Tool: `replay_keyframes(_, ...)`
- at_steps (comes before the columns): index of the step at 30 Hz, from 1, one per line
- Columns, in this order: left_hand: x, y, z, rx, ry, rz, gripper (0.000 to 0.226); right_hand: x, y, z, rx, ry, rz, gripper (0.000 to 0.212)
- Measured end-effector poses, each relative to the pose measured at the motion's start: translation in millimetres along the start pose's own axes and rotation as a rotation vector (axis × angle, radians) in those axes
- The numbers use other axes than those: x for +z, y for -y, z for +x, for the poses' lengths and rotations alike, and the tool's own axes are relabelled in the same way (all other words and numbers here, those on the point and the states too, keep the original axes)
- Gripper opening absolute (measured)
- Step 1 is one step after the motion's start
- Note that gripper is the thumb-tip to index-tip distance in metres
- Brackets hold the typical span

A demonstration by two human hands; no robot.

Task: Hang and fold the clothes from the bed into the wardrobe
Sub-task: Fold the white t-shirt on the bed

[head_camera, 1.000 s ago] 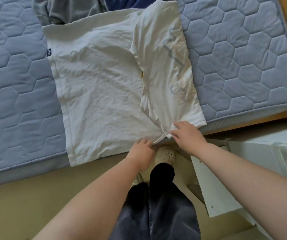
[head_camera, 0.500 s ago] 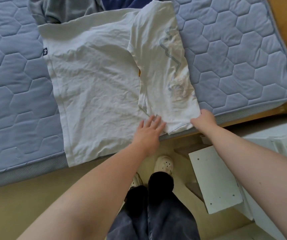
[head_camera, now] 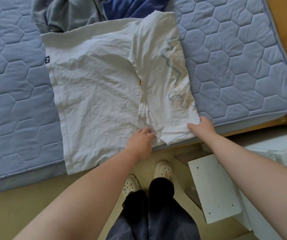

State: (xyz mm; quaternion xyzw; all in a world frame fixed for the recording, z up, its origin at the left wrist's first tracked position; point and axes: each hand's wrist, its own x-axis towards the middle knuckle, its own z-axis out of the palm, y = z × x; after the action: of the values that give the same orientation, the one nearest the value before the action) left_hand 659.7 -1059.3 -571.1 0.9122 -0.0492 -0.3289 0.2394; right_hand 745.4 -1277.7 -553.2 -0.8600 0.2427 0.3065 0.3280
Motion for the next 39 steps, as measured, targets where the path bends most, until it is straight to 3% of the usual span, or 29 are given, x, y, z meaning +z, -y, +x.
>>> replay_keyframes(3,-5,-6,5,-0.139,-0.193,-0.279,0.03,-1,6,-3,0.012,-0.044,0.102,0.016)
replay_keyframes(6,-22,-13,12,-0.349,-0.286,-0.595,0.028,3,14,-19,-0.178,-0.139,0.003,0.004)
replay_keyframes(9,-45,-15,23,-0.417,-0.283,-0.77,0.028,8,21,-37,-0.286,-0.058,-0.026,0.014)
replay_keyframes(13,-75,-41,52,-0.364,-0.283,-0.786,0.034,9,20,-50,-0.387,0.021,-0.141,0.037)
replay_keyframes(15,-90,-62,72,-0.261,-0.333,-0.648,0.046,8,15,-50,-0.407,0.039,-0.15,0.031)
replay_keyframes(17,-100,-78,94,-0.069,-0.339,-0.246,0.063,6,11,-44,-0.37,0.068,-0.102,0.024)
replay_keyframes(20,-112,-90,123,0.197,-0.192,0.344,0.078,-3,5,-35,-0.3,0.124,-0.017,0.022)
replay_keyframes(25,-121,-104,164,0.464,0.076,0.894,0.058,-10,-1,-22,-0.183,0.185,0.127,0.021)
replay_keyframes(28,-125,-103,174,0.476,0.075,1.002,0.044,-10,-2,-21,-0.176,0.126,0.135,0.008)
replay_keyframes(36,-153,-81,147,0.5,-0.035,1.182,0.029,10,22,-58,-0.26,0.064,0.138,0.019)
replay_keyframes(39,-177,-55,110,0.417,-0.124,1.238,0.026,25,43,-77,-0.324,0.015,0.11,0.017)
